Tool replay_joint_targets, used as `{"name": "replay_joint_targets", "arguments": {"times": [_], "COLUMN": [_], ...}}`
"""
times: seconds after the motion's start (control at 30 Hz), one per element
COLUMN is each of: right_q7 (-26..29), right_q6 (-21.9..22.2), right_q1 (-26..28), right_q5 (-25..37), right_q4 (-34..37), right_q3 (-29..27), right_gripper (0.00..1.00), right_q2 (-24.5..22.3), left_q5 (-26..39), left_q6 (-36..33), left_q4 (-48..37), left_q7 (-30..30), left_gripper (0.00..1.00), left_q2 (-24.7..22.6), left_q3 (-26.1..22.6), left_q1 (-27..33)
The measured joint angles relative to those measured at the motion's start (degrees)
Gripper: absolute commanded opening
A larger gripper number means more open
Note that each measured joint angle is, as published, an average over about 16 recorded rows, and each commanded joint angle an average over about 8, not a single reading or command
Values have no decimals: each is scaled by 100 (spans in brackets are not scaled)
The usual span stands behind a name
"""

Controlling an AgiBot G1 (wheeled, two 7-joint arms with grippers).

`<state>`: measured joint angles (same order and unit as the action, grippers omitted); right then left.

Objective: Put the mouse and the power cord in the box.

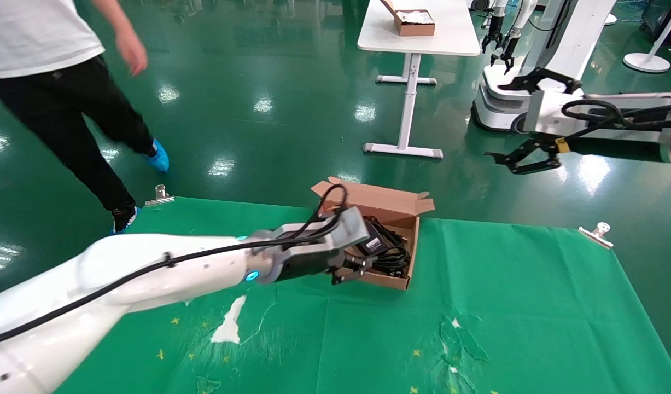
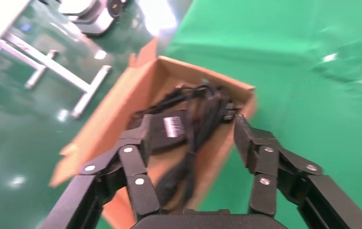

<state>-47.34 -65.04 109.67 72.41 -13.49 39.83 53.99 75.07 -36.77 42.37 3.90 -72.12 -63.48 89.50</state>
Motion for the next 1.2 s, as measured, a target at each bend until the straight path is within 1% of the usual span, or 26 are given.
{"name": "replay_joint_targets", "arguments": {"times": [1.2], "right_q7": [4111], "right_q6": [-1462], "right_q1": [-3404], "right_q5": [-2162], "right_q4": [-4252], "right_q3": [-1685], "right_gripper": [100], "right_q2": [-1342], "left_q5": [-2391], "left_q6": [-3522], "left_q4": [2247], "left_q7": [493], "left_gripper": [100], "left_q2": [2671], "left_q3": [3417], "left_q1": [-2011]}}
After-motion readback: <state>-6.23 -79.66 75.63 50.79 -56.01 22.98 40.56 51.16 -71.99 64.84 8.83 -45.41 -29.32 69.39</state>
